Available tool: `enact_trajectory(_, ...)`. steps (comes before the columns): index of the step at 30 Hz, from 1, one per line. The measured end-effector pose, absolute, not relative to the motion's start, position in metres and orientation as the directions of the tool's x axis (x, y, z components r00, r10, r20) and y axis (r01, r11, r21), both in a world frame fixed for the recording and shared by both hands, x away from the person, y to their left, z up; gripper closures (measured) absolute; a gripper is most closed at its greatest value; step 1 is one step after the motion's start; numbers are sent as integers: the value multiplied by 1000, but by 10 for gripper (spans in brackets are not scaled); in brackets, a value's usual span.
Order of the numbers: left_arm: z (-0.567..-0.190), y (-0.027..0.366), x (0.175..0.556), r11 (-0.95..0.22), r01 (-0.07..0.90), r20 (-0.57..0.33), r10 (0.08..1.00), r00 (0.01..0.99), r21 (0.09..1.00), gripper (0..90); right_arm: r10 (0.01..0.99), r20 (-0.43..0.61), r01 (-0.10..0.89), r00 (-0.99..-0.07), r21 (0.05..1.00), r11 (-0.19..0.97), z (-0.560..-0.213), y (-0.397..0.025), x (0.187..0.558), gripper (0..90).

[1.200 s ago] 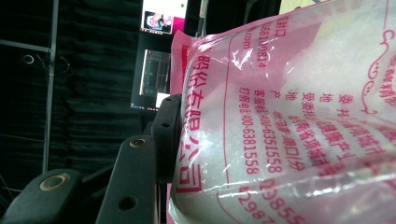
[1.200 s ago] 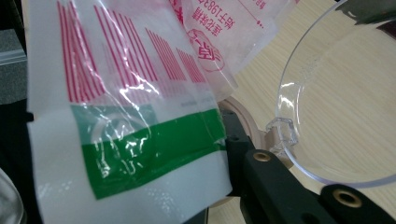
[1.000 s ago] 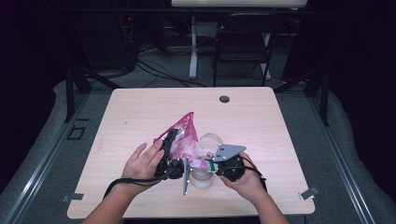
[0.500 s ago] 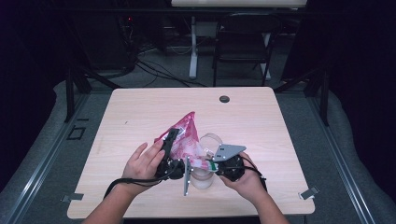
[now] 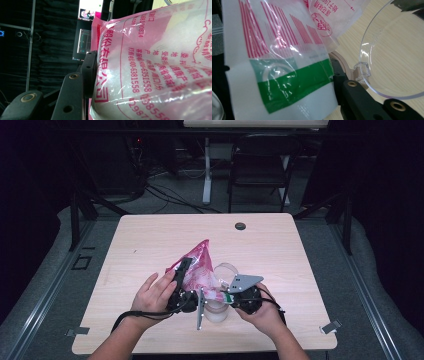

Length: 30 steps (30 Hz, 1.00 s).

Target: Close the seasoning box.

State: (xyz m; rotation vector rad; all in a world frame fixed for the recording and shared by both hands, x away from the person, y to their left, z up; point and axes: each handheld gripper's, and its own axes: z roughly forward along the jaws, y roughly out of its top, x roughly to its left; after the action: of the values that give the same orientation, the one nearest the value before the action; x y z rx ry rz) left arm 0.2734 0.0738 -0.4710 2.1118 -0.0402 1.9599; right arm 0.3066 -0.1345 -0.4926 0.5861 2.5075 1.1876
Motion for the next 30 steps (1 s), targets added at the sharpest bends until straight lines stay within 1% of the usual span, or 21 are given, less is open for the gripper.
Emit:
enact_trajectory(4, -470, 74, 273, -967, -200, 986, 146, 84, 160, 607, 483, -97, 232, -870, 785, 574, -493, -135, 307, 900)
enact_trajectory(10, -472, 74, 272, -966, -196, 985, 153, 78, 166, 607, 481, -96, 232, -871, 783, 577, -493, -134, 306, 900)
enact_trajectory(15, -477, 76, 272, -964, -199, 982, 163, 93, 179, 608, 484, -105, 233, -869, 776, 586, -494, -134, 306, 900)
enact_trajectory(30, -476, 75, 271, -964, -203, 983, 159, 90, 174, 606, 486, -101, 234, -868, 780, 580, -495, -135, 306, 900)
